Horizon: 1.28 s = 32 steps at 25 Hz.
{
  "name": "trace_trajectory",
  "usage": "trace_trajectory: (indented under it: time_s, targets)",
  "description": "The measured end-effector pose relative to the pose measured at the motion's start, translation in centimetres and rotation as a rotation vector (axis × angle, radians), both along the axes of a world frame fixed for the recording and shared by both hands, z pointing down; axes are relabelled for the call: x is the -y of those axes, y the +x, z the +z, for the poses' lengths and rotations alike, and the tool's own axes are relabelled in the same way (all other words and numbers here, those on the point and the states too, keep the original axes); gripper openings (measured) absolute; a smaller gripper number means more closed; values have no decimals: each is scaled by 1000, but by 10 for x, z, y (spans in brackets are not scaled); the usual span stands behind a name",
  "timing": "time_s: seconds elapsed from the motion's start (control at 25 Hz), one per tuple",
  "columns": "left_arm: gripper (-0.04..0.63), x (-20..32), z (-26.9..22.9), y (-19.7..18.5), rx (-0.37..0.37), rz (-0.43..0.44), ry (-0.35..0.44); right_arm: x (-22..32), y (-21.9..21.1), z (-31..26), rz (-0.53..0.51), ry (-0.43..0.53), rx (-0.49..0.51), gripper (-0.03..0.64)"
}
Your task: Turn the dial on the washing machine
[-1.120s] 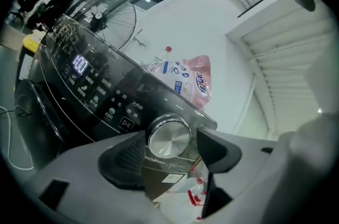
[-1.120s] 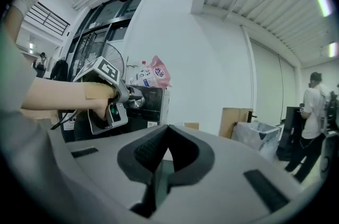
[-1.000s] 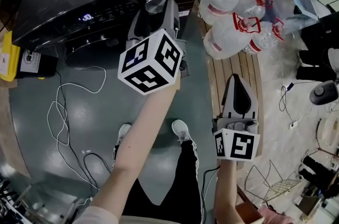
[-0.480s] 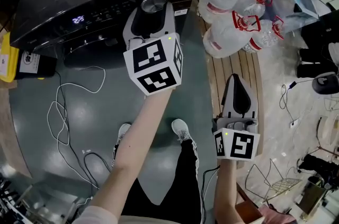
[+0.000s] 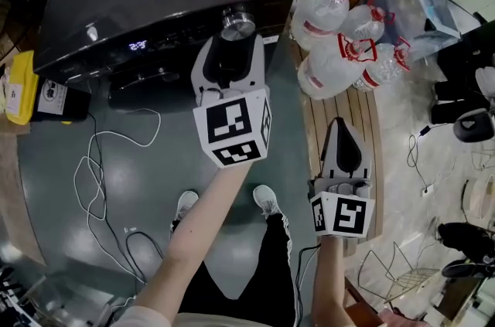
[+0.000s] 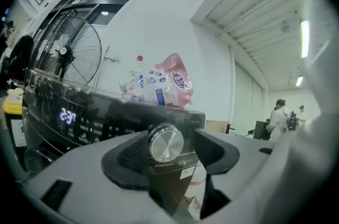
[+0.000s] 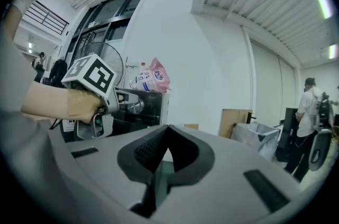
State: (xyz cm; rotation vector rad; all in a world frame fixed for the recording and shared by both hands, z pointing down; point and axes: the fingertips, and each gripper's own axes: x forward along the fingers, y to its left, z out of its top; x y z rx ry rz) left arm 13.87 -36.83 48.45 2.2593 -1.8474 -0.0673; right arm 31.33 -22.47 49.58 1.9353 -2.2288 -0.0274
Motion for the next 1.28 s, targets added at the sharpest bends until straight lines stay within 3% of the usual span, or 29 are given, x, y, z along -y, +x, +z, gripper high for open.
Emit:
trace_trajectory:
  time_s: [0.2, 0.44, 0.52, 0.68, 0.84, 1.12, 1.28]
  targets:
    - [261, -42, -75, -28, 83, 89, 103, 3, -42, -65, -33, 51, 24, 5]
    - [238, -102, -202, -94, 245, 144, 266, -12, -101, -162, -47, 89, 40, 5]
    - [213, -123, -229, -116, 284, 166, 286, -21, -120, -188, -46, 94, 46, 5]
    - [112, -163, -254, -159, 278, 176, 218, -40, -159, -230, -61, 111, 15, 5]
    - [11, -196, -271, -191, 286, 142, 259, -62, -194, -251, -102, 132, -6, 5]
    - [0, -218, -270, -221, 330, 120, 282, -84, -239, -258, -182, 156, -39, 5]
    - [0, -224, -268, -222, 307, 120, 283, -88, -249, -259, -208, 160, -55, 5]
